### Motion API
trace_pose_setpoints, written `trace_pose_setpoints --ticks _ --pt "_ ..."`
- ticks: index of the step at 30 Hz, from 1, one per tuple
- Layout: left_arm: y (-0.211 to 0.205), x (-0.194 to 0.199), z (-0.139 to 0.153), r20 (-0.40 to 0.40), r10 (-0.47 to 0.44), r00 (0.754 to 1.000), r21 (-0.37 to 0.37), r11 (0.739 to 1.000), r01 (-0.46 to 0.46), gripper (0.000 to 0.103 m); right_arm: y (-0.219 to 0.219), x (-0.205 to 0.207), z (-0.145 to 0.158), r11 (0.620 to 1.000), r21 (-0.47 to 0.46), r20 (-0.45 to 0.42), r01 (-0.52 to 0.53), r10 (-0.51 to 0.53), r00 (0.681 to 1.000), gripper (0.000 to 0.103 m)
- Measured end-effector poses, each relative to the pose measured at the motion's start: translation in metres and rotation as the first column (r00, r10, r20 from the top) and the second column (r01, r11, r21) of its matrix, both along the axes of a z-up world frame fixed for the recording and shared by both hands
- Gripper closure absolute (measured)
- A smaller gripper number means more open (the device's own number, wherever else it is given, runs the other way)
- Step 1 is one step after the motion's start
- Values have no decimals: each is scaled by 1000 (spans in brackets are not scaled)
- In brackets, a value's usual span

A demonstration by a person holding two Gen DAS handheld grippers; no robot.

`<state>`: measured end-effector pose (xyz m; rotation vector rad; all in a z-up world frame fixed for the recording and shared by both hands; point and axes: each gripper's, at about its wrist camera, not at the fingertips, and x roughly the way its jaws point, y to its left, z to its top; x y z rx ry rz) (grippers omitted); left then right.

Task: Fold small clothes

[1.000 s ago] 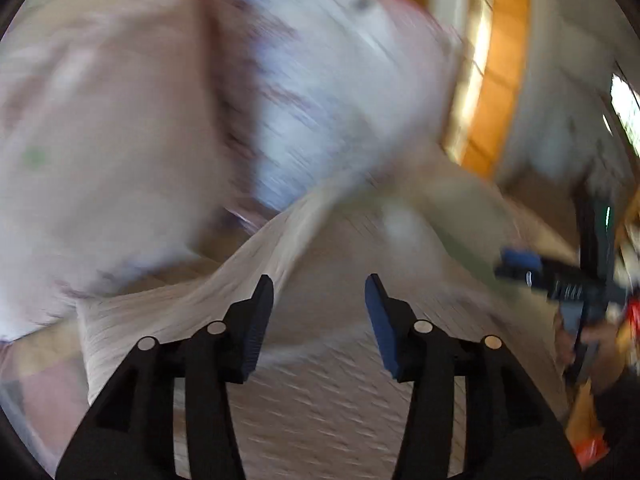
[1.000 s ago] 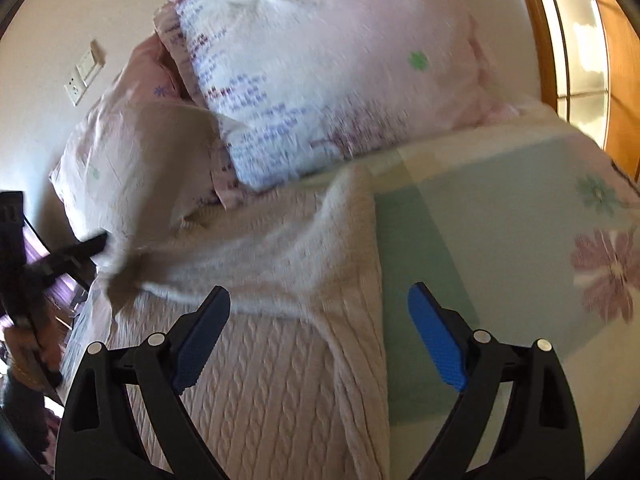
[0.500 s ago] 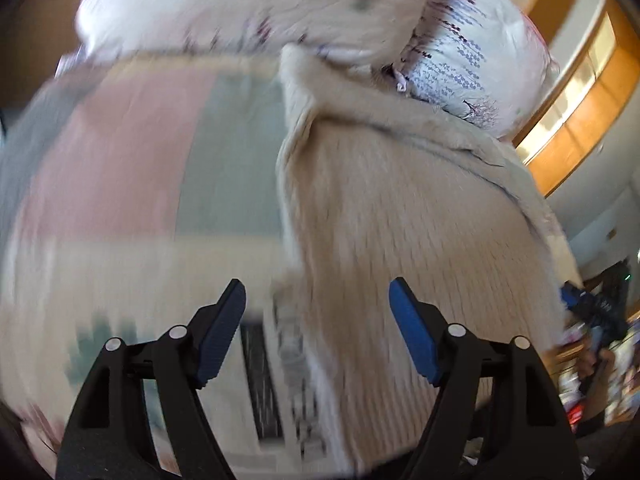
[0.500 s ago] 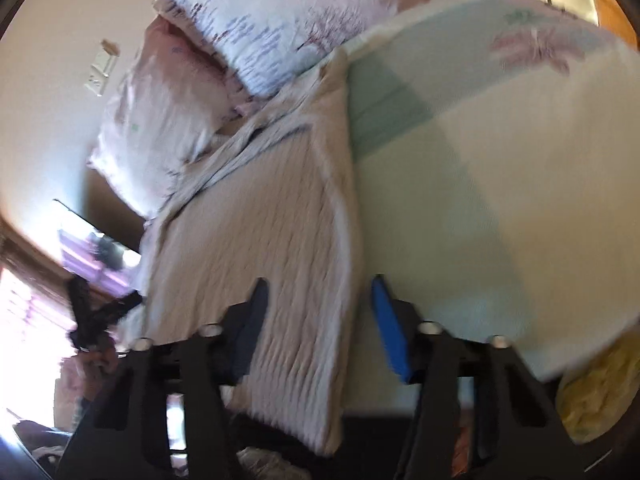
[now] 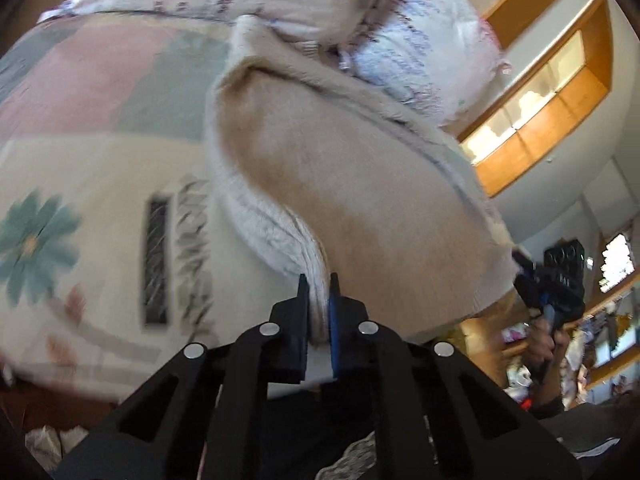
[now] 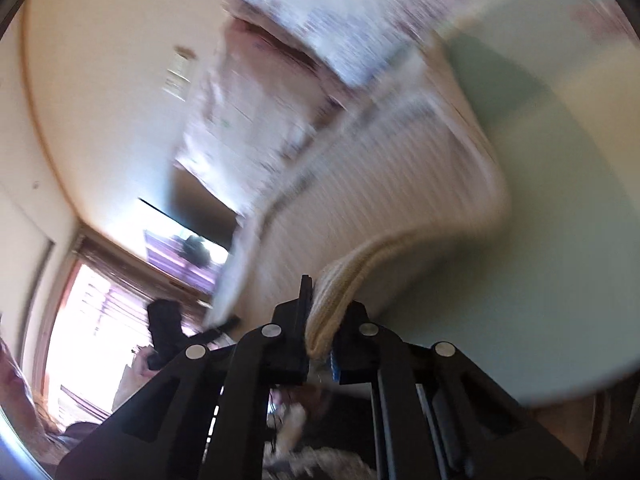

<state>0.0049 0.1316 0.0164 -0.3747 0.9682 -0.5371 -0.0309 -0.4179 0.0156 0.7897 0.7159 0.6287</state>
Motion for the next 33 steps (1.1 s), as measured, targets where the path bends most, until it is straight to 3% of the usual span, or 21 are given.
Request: trace_pose_setpoints --ticks 3,5,8,9,10,11,12,13,15,17,18,20,23,25,26,27,29,30,33 --pt "3 50 35 67 5 998 -69 998 0 97 -6 39 40 998 52 126 30 -37 991 95" --pt "9 88 61 136 42 990 -73 997 -33 97 -11 79 66 993 98 192 68 -86 978 95" --pt "12 180 100 259 157 953 -47 988 -150 96 -21 151 84 977 146 211 153 -182 961 95" --pt "10 206 102 258 177 950 -34 984 -174 92 -22 174 84 971 148 194 189 -216 957 95" --pt "9 228 99 244 205 948 -27 978 -205 91 -19 208 80 964 110 158 242 -257 953 89" --pt "10 251 92 215 241 946 -22 970 -242 73 -17 228 74 961 64 126 270 -276 953 65" --pt "11 275 80 162 302 940 19 951 -309 48 -13 252 65 952 -16 66 305 -303 951 47" --pt "15 283 73 135 335 933 30 939 -342 43 -10 270 53 941 -100 -14 322 -325 945 24" --pt "24 282 59 86 310 947 -32 951 -308 38 -8 275 39 950 -102 -63 295 -302 951 25" --pt "29 274 46 60 272 960 -44 962 -270 34 -4 263 37 948 -153 -4 279 -283 959 14" --pt "30 270 36 31 253 967 -27 967 -252 34 -2 257 37 939 -193 29 284 -284 959 12" --pt "28 266 18 -42 212 976 -68 974 -214 35 1 253 35 937 -227 39 264 -262 964 12" --pt "19 272 -4 -131 180 975 -104 975 -194 37 -4 249 26 950 -206 10 235 -238 971 12" --pt "7 273 -14 -151 193 969 -96 973 -209 54 -8 247 24 955 -200 -2 219 -224 975 12" --pt "4 275 -16 -172 208 963 -103 968 -227 78 -10 245 23 959 -192 -8 210 -215 977 12" --pt "5 277 -19 -204 211 956 -161 956 -245 85 -14 241 23 963 -178 -14 201 -207 978 12" --pt "2 275 -15 -230 224 947 -265 922 -282 87 -19 233 26 965 -167 -7 202 -206 978 12" --pt "-10 271 0 -193 198 961 -336 907 -254 88 -26 227 28 963 -168 4 210 -213 977 12" --pt "-56 272 38 -106 108 988 -458 877 -145 88 -45 212 42 942 -199 54 271 -265 963 12"
